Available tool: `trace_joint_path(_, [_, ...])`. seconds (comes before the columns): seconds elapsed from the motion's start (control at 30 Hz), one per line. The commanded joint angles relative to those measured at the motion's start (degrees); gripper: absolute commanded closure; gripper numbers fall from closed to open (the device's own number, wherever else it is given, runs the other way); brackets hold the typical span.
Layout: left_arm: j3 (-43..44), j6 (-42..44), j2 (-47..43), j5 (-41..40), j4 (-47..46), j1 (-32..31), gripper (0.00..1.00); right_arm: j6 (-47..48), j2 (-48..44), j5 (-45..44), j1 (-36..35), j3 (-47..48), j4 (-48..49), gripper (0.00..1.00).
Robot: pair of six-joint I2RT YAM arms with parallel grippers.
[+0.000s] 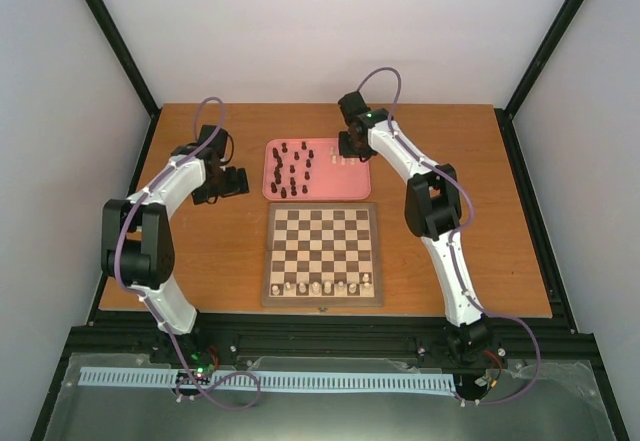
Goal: Set up the chess pieces on the board
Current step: Pick up the chess piece from the storage box.
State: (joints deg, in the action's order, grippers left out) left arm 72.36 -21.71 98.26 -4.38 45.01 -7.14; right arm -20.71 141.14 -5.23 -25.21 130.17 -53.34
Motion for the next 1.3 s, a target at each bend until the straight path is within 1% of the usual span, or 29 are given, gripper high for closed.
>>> trace_joint_path(0.0, [1.8,-0.7,1.2,-0.5,0.0,-0.2,0.0,1.6,2.7,1.7,-0.1,3.0,0.5,0.69])
trace_joint_path(0.37, [2.2,-0.6,2.3,-0.9,0.1,-0.2,0.0,1.3,4.7,1.2,0.0,3.4,-0.2,0.69])
trace_joint_path(0.63, [2.4,-0.5,2.6,-1.0,0.4,-0.2,0.0,1.2,7.2,1.3,0.6,7.0,-1.1,0.7])
trace_joint_path(0.7, [2.4,-0.6,2.7,-1.1,0.3,-0.2,0.0,1.2,7.6,1.4,0.7,7.3,-1.3,0.72])
trace_joint_path(0.83, [2.3,-0.6,2.7,-1.1,0.4,-0.2,0.0,1.2,7.3,1.6,0.8,7.3,-1.5,0.74])
trace_joint_path(1.0, [2.2,-0.7,2.7,-1.1,0.1,-0.2,0.0,1.4,6.4,1.3,0.8,6.3,-2.7,0.74])
trace_joint_path(1.17, [2.0,-0.7,2.7,-1.0,0.0,-0.2,0.0,1.6,5.5,1.1,0.8,4.7,-1.8,0.74])
trace_joint_path(1.27, [1.8,-0.7,2.4,-1.1,0.0,-0.2,0.0,1.5,5.8,1.5,0.8,4.9,-1.6,0.77])
